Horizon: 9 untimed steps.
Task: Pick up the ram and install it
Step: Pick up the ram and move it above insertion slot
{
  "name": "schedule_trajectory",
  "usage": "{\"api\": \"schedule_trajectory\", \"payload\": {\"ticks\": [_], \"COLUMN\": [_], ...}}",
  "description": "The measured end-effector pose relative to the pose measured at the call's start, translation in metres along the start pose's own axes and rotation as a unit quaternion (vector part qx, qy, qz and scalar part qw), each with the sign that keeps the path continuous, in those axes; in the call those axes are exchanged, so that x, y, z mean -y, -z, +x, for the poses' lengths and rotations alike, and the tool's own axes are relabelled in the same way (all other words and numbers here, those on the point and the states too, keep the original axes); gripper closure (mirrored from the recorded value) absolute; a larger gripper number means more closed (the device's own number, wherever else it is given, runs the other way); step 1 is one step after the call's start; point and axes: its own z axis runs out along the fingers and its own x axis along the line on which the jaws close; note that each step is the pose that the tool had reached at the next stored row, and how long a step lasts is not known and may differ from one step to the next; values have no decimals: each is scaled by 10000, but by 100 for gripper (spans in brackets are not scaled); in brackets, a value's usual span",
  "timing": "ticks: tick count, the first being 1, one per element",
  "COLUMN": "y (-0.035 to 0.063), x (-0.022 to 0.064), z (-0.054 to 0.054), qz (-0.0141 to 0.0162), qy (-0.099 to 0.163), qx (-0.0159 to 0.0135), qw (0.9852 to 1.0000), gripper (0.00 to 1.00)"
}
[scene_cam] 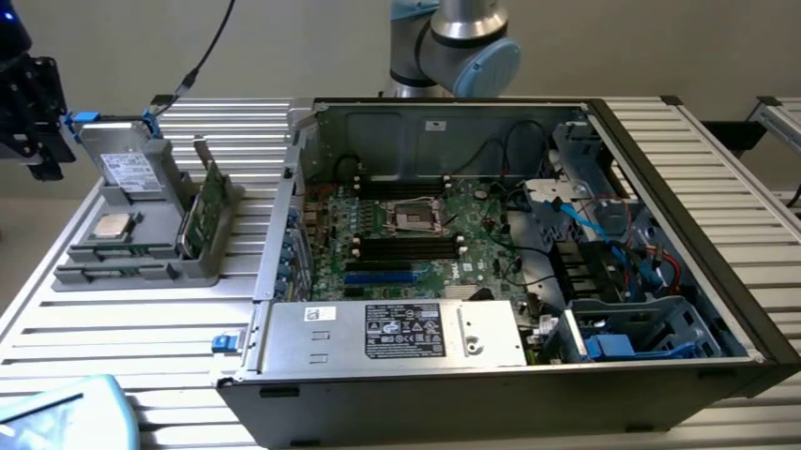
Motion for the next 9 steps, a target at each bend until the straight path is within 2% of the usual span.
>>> {"api": "schedule_trajectory", "payload": {"ticks": [5, 9], "y": [-79, -152], "x": [2, -2], "z": [9, 17], "qz": [9, 14], "qy": [-17, -30], "qx": [64, 81], "qw": [10000, 10000], "gripper": [63, 63]}}
